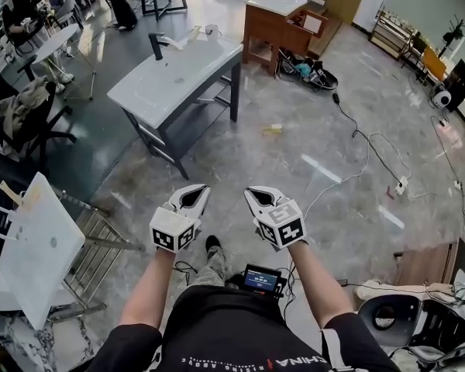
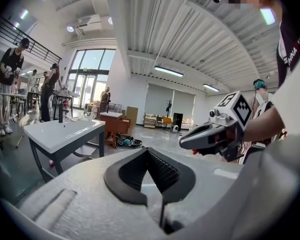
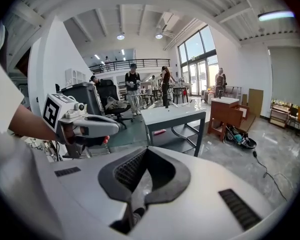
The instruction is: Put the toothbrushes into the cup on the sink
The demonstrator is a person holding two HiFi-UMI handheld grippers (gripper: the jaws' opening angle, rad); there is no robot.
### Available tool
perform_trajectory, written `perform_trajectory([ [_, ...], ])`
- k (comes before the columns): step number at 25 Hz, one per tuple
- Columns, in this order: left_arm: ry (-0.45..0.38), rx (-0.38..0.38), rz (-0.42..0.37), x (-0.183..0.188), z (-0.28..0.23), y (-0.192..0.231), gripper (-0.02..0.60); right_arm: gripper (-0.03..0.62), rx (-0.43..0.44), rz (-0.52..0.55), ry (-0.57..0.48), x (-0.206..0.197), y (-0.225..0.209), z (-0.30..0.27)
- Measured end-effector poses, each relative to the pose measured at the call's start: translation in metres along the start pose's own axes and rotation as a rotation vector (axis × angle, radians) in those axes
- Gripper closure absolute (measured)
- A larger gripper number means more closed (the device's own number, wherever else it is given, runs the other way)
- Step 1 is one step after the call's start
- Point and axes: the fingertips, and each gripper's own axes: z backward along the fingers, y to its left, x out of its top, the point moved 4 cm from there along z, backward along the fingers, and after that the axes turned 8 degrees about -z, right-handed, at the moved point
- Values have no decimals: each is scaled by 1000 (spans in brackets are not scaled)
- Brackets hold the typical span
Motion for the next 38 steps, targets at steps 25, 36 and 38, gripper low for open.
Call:
perform_trajectory([
  [25,-19,-69,12,38,-123,181,578,586,-87,16,-4,132,-89,-147],
  [36,3,-11,9,45,-194,241,578,586,-33,35,-15,173,-158,-215],
  [38,5,6,6,54,-214,256,578,586,-21,42,-21,190,-179,-228],
])
